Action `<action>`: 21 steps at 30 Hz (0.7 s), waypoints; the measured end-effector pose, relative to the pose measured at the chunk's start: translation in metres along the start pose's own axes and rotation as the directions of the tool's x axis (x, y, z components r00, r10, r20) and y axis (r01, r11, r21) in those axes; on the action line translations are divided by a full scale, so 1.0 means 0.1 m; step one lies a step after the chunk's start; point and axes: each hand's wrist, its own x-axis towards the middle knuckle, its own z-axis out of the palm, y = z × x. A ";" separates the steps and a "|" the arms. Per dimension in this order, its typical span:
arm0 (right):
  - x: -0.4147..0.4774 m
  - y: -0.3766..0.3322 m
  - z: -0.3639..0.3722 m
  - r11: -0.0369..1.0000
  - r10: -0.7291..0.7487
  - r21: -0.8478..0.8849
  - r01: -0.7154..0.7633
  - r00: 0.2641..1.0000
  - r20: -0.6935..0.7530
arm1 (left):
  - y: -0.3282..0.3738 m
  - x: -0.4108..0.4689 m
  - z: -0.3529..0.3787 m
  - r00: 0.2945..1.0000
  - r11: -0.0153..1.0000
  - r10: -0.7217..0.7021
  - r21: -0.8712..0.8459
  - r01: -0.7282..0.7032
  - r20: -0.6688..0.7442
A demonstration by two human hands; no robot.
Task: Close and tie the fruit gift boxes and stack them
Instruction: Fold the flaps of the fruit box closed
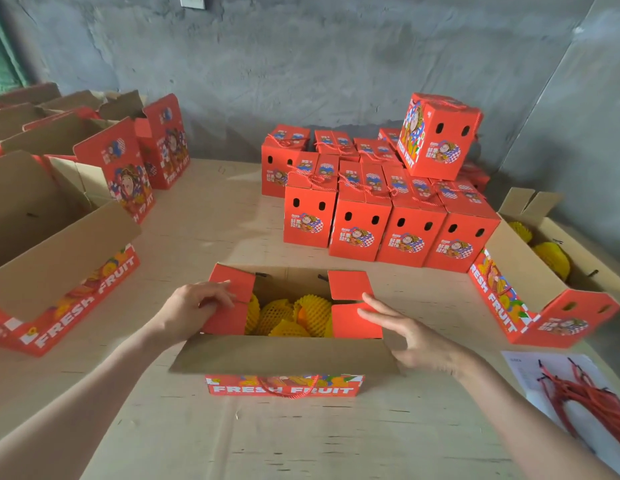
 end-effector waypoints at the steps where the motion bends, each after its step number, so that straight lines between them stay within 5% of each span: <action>1: 0.01 -0.02 -0.02 1.000 0.001 0.013 -0.001 1.000 0.007 | -0.01 0.01 -0.02 0.999 1.000 -0.011 -0.019 0.012 0.042; 4: 0.04 -0.08 0.02 0.979 0.026 0.205 0.001 0.991 -0.128 | -0.03 0.00 -0.10 0.989 0.976 -0.032 -0.208 0.062 0.144; 7: 0.09 -0.05 0.15 0.944 0.090 0.330 0.031 0.934 -0.346 | -0.01 -0.03 -0.07 0.981 0.803 -0.193 -0.570 0.172 0.025; 11: 0.24 -0.11 0.26 0.922 0.131 0.381 0.068 0.872 -0.472 | -0.05 0.01 0.00 0.934 0.615 -0.324 -0.717 0.328 0.149; 14: 0.36 -0.18 0.36 0.938 0.103 0.321 0.128 0.782 -0.615 | 0.04 -0.02 0.09 0.921 0.689 -0.386 -0.679 0.254 -0.048; 17: 0.44 -0.19 0.49 0.989 0.031 0.122 0.085 0.685 -0.728 | 0.07 -0.06 0.19 0.931 0.848 -0.288 -0.512 0.139 -0.224; 21: 0.51 -0.19 0.54 0.999 -0.041 -0.047 0.006 0.613 -0.789 | 0.05 -0.08 0.23 0.937 0.954 -0.199 -0.275 0.118 -0.286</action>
